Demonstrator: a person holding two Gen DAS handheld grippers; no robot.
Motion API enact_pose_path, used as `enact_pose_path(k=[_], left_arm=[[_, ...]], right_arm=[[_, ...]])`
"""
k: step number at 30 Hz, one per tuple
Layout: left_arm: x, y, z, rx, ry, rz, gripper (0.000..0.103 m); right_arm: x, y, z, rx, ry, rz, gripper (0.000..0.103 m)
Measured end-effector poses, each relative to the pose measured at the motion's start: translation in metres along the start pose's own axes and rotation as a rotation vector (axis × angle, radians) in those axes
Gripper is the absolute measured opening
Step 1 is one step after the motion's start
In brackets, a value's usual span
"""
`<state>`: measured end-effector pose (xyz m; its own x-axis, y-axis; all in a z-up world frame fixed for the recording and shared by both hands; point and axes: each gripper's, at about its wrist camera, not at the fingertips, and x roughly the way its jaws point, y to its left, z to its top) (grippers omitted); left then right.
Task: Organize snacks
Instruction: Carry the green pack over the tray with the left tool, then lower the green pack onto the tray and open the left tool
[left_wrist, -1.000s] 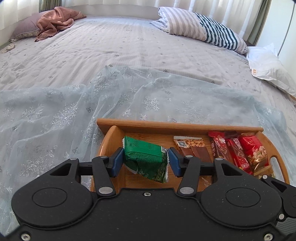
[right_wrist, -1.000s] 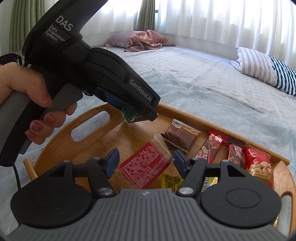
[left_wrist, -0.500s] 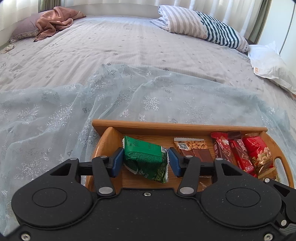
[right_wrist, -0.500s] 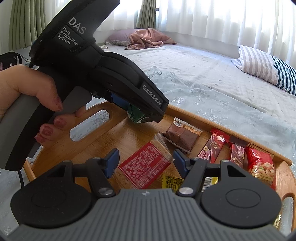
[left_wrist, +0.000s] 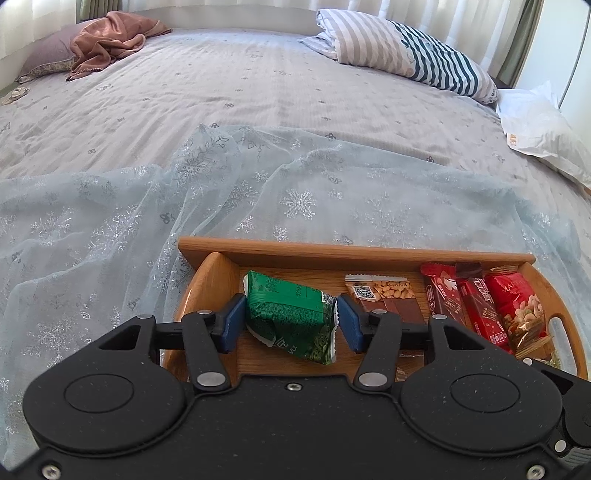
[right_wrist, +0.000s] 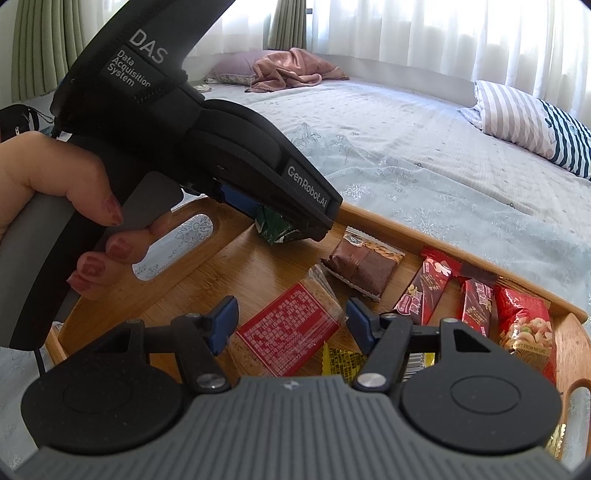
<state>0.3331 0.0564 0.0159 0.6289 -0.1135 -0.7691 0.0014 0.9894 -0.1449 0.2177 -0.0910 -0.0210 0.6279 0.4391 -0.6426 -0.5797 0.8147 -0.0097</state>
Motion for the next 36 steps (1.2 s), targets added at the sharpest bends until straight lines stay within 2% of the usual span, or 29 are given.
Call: enact_pose_path(k=[12,13,14,17,21,26,29,36], left_arm=[[0.001,0.001,0.001,-0.003,0.001,-0.002,0.054],[0.000,0.000,0.001,-0.002,0.001,-0.002,0.054],[0.000,0.001,0.001,-0.001,0.001,-0.002,0.055],[0.000,0.000,0.001,0.003,0.000,-0.005,0.060],[-0.005,0.000,0.001,-0.002,-0.012,-0.024,0.078],[-0.017,-0.005,0.001,0.021,-0.031,0.009,0.082],[-0.026,-0.005,-0.001,0.026,-0.042,0.006,0.084],[-0.056,-0.007,-0.012,0.040,-0.079,0.013,0.088]], right_arm=[[0.007,0.000,0.001,0.009,0.015,-0.007,0.069],[0.006,-0.001,0.000,0.011,0.009,0.001,0.077],[0.005,-0.002,0.000,0.016,0.002,0.011,0.077],[0.004,-0.003,-0.001,0.021,-0.006,0.006,0.079],[0.003,-0.003,-0.001,0.020,-0.009,0.005,0.080],[-0.001,-0.001,-0.001,0.021,-0.028,-0.008,0.085],[-0.008,-0.001,-0.003,0.027,-0.046,-0.022,0.088],[-0.032,-0.003,-0.010,0.054,-0.084,-0.031,0.090]])
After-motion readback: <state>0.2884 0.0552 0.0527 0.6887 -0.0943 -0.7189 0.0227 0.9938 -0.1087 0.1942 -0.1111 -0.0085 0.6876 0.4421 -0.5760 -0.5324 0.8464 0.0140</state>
